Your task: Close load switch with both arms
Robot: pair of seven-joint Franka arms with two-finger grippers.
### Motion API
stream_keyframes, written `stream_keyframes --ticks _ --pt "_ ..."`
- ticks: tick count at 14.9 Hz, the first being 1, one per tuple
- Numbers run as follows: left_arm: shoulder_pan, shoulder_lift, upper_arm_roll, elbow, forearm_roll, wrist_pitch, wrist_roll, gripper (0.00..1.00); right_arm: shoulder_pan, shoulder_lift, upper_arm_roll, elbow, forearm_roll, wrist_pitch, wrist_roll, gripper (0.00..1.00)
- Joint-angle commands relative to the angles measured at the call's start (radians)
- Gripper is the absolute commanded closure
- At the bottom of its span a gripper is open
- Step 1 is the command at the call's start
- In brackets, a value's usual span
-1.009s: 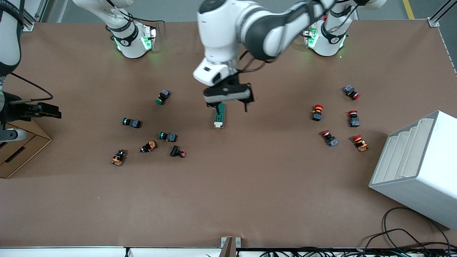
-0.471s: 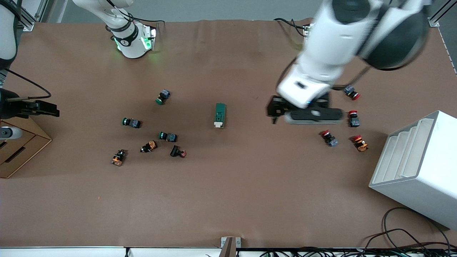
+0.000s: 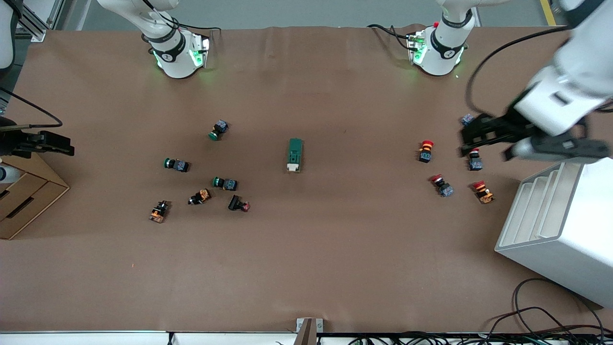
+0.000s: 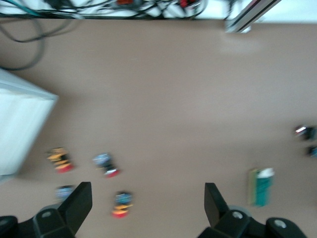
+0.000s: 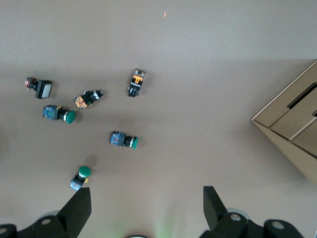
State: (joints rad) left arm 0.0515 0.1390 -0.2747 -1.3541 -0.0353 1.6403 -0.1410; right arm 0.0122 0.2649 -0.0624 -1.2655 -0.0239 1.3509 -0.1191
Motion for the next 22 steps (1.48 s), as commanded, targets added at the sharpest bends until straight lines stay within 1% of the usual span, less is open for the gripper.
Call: stream_keyframes --ticks 1,2,3,5,6,7,8,10,12,15,17,18,21,22 --pt "-0.018 -0.125 0.165 -0.158 -0.018 0.003 0.155 0.0 -0.003 -0.01 0.01 0.006 0.002 -0.058 0.01 0.0" --pt "-0.022 -0.127 0.204 -0.158 -0.018 -0.026 0.156 0.0 -0.002 -0.032 0.009 0.002 0.001 -0.052 0.009 0.0" --pt "-0.031 -0.133 0.242 -0.154 -0.018 -0.083 0.156 0.0 -0.001 -0.042 0.009 -0.006 0.001 -0.05 0.009 0.0" --pt "-0.074 -0.162 0.308 -0.154 -0.018 -0.123 0.152 0.0 -0.003 -0.067 0.009 -0.014 0.001 -0.058 0.009 0.0" --pt "-0.099 -0.167 0.339 -0.149 -0.017 -0.138 0.152 0.0 -0.005 -0.087 0.009 -0.037 0.001 -0.053 0.009 0.0" --pt "-0.102 -0.173 0.344 -0.151 -0.017 -0.176 0.155 0.0 -0.005 -0.111 0.009 -0.066 0.001 -0.046 0.009 0.0" --pt "-0.099 -0.179 0.344 -0.152 -0.017 -0.201 0.155 0.0 -0.005 -0.127 0.009 -0.083 0.001 -0.041 0.009 0.0" --pt "-0.098 -0.19 0.344 -0.155 -0.018 -0.211 0.147 0.0 -0.005 -0.144 0.007 -0.087 0.004 -0.044 0.015 0.0" --pt "-0.096 -0.2 0.338 -0.16 -0.017 -0.212 0.141 0.0 -0.011 -0.16 0.0 -0.091 0.056 -0.05 0.039 0.0" --pt "-0.044 -0.226 0.261 -0.175 -0.018 -0.211 0.133 0.0 -0.02 -0.193 0.001 -0.118 0.062 -0.039 0.045 0.0" --pt "-0.039 -0.26 0.253 -0.23 -0.018 -0.203 0.115 0.0 -0.021 -0.225 0.001 -0.141 0.062 -0.029 0.045 0.0" --pt "-0.039 -0.266 0.25 -0.25 -0.018 -0.198 0.095 0.0 -0.023 -0.249 0.0 -0.167 0.061 -0.013 0.047 0.0" --pt "-0.041 -0.269 0.246 -0.254 -0.017 -0.195 0.087 0.0 -0.035 -0.364 0.001 -0.309 0.055 0.063 0.047 0.0" --pt "-0.041 -0.272 0.244 -0.255 -0.017 -0.195 0.087 0.0 -0.041 -0.375 0.003 -0.319 0.055 0.062 0.052 0.0"
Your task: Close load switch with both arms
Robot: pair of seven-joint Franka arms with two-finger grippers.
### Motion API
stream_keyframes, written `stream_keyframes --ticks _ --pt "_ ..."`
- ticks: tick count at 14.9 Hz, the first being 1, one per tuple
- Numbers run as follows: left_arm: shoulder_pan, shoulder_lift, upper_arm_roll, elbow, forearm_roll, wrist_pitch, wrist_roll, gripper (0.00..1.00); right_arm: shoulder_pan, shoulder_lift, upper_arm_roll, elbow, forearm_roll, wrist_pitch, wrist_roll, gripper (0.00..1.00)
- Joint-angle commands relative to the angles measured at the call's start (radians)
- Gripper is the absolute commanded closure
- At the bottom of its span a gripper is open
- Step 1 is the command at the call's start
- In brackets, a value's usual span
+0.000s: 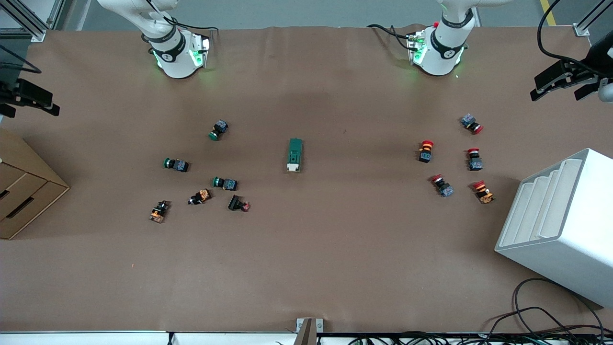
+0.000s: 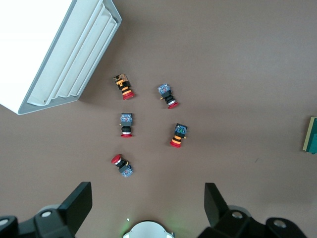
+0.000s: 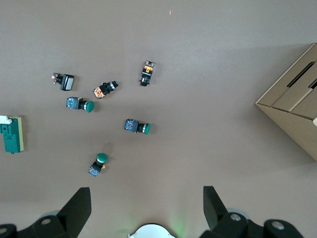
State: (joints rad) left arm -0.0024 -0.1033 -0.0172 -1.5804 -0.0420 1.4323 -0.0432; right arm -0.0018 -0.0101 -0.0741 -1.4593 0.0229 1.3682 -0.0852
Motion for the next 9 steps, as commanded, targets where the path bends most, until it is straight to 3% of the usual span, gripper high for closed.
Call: stream_keyframes --ticks 1,9 --pt "0.013 -0.035 -0.02 -0.029 -0.006 0.013 -0.007 0.0 -0.03 -0.102 0.016 -0.125 0.008 0.04 0.022 0.0" --pt "0.009 0.002 -0.084 0.003 0.05 0.03 -0.01 0.0 -0.026 -0.097 0.039 -0.113 0.002 0.017 0.074 0.0"
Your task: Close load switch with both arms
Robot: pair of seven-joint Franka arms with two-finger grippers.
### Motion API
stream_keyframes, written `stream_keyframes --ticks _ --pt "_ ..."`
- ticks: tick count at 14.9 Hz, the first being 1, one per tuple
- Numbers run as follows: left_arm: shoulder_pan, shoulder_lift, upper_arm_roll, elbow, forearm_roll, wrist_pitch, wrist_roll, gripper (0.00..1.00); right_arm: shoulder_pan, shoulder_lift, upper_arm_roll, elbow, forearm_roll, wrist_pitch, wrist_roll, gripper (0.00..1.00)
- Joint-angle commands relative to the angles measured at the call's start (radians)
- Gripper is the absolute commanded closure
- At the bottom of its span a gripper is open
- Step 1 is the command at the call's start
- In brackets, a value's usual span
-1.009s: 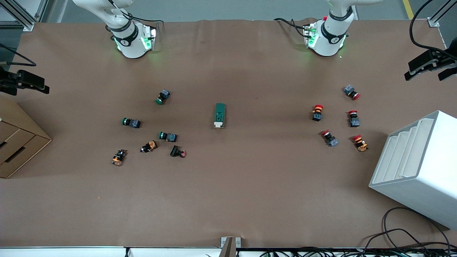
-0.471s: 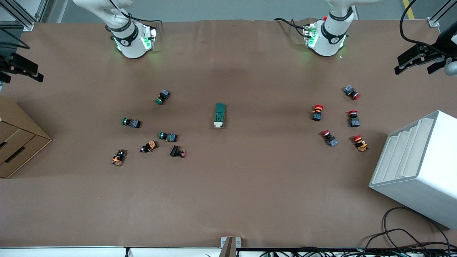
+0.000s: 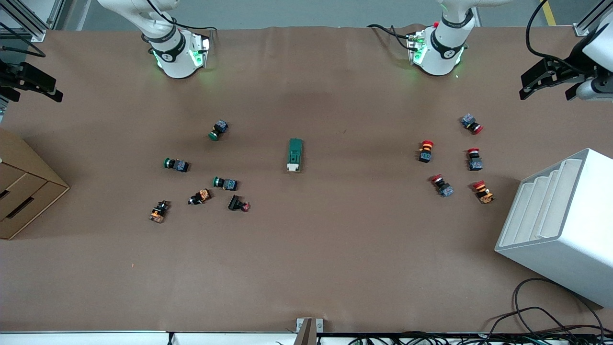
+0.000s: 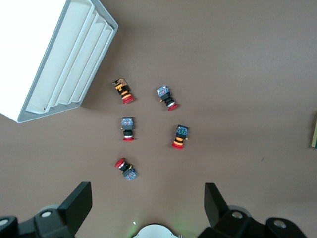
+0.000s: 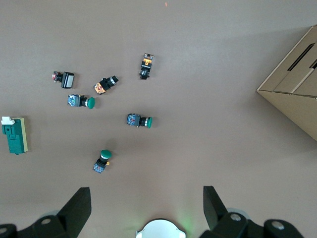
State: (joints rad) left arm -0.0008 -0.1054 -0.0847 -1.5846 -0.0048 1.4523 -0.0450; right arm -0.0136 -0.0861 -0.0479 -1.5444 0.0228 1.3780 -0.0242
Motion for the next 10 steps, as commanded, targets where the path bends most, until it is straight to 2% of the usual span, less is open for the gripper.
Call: stream_keyframes --ticks 1,10 --pt "0.008 0.004 -0.016 0.009 0.005 0.011 -0.009 0.0 -0.014 -0.02 0.011 -0.028 0.002 0.007 0.012 0.0" --pt "0.004 0.061 -0.016 0.083 0.011 0.011 0.007 0.0 -0.009 -0.017 0.014 -0.013 -0.026 0.004 0.018 0.0"
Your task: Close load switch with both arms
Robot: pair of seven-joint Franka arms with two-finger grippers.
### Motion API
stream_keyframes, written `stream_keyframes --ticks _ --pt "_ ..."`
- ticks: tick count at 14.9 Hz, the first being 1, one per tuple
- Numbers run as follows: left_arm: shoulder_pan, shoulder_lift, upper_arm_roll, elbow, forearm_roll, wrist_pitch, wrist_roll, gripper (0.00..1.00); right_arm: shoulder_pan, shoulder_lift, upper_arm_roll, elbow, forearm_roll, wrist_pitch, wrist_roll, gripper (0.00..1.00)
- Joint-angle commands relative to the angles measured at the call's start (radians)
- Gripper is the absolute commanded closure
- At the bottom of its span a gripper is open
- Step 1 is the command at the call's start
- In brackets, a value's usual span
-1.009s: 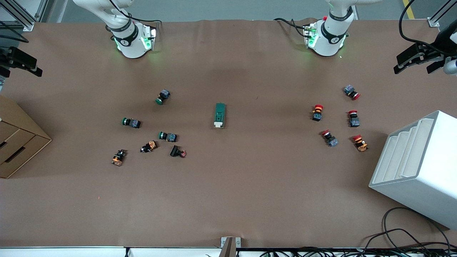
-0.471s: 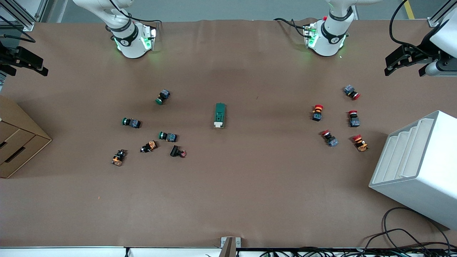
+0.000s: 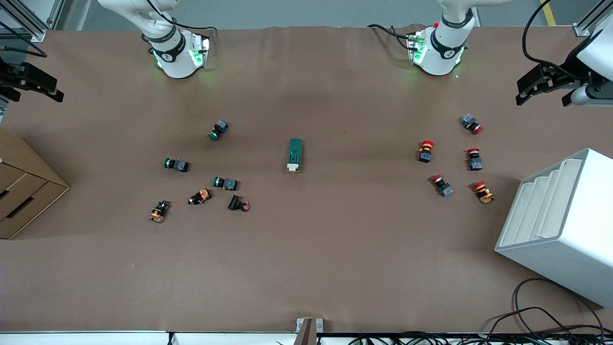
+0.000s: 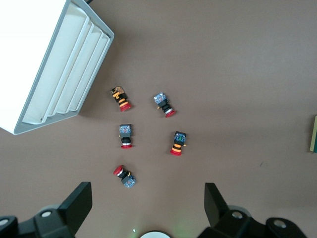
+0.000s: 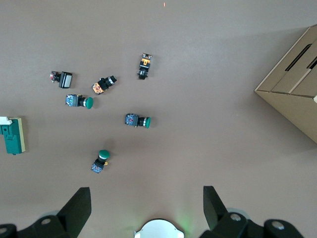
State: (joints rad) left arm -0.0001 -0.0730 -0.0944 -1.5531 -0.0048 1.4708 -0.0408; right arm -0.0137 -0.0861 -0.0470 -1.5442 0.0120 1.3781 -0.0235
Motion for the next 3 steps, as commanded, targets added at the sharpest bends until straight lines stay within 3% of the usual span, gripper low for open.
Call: stream_keyframes --ticks 1,3 --pt "0.003 0.029 -0.007 0.053 0.011 -0.007 0.004 0.0 -0.011 -0.017 0.013 -0.013 -0.015 0.004 0.016 0.0" --pt "0.008 0.029 -0.007 0.053 0.006 -0.01 0.007 0.0 -0.012 -0.017 0.012 -0.014 -0.015 -0.005 0.016 0.0"
